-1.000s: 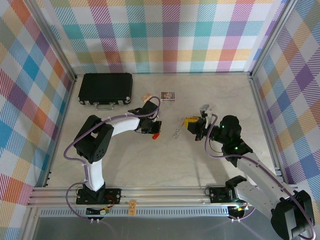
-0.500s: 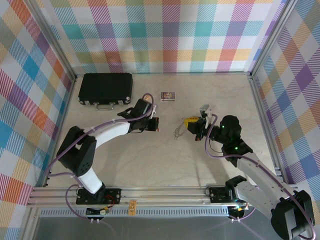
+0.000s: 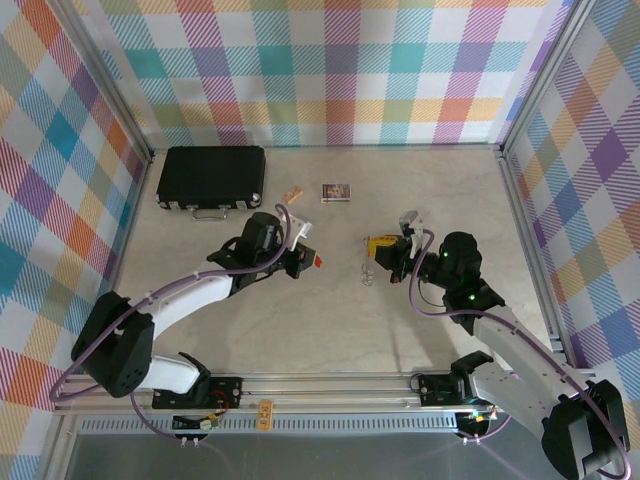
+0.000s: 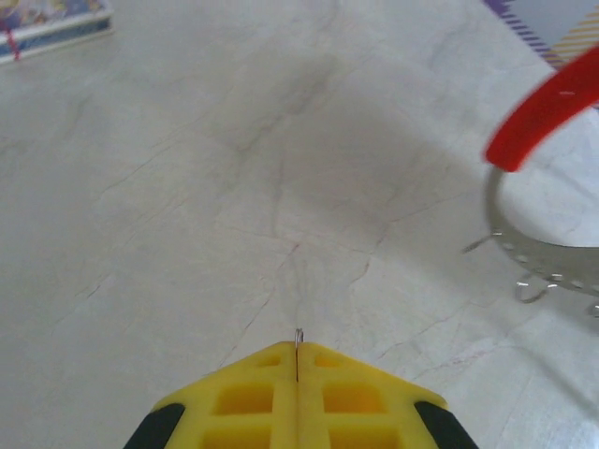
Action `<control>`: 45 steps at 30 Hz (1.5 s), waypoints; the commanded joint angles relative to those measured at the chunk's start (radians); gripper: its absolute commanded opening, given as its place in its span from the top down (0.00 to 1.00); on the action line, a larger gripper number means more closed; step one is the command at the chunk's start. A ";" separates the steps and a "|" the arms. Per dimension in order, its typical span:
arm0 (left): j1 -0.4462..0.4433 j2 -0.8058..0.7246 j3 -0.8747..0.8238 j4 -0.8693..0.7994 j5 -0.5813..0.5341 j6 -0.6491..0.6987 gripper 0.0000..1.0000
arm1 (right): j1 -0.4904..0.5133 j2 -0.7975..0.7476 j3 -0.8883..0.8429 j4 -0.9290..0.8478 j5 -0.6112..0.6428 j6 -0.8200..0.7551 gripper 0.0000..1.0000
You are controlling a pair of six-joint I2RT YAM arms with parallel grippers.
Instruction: Put the keys on the keyring
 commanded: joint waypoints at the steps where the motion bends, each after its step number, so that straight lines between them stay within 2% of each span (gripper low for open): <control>1: -0.012 -0.055 -0.039 0.144 0.073 0.075 1.00 | 0.004 -0.013 -0.009 0.043 0.003 0.017 1.00; 8: -0.012 -0.107 -0.139 0.338 0.133 0.079 1.00 | 0.004 -0.012 -0.011 0.044 0.001 0.019 1.00; 14: -0.012 -0.107 -0.147 0.365 0.146 0.064 1.00 | 0.005 -0.012 -0.009 0.044 -0.002 0.019 1.00; 18: -0.013 -0.104 -0.126 0.267 0.080 0.131 1.00 | 0.004 -0.013 -0.009 0.044 -0.001 0.019 1.00; 21: -0.025 -0.097 -0.103 0.144 -0.028 0.213 1.00 | 0.004 -0.016 -0.010 0.043 0.000 0.019 1.00; 26: -0.064 -0.082 -0.136 0.112 -0.177 0.252 1.00 | 0.004 -0.015 -0.009 0.046 -0.002 0.020 1.00; 31: -0.091 -0.048 -0.189 0.139 -0.225 0.242 1.00 | 0.004 -0.009 -0.009 0.048 -0.002 0.021 1.00; 39: -0.115 -0.051 -0.295 0.248 -0.238 0.190 1.00 | 0.004 0.002 -0.011 0.058 -0.007 0.028 1.00; 45: -0.114 -0.027 -0.298 0.298 -0.231 0.176 1.00 | 0.004 0.007 -0.010 0.060 -0.011 0.031 1.00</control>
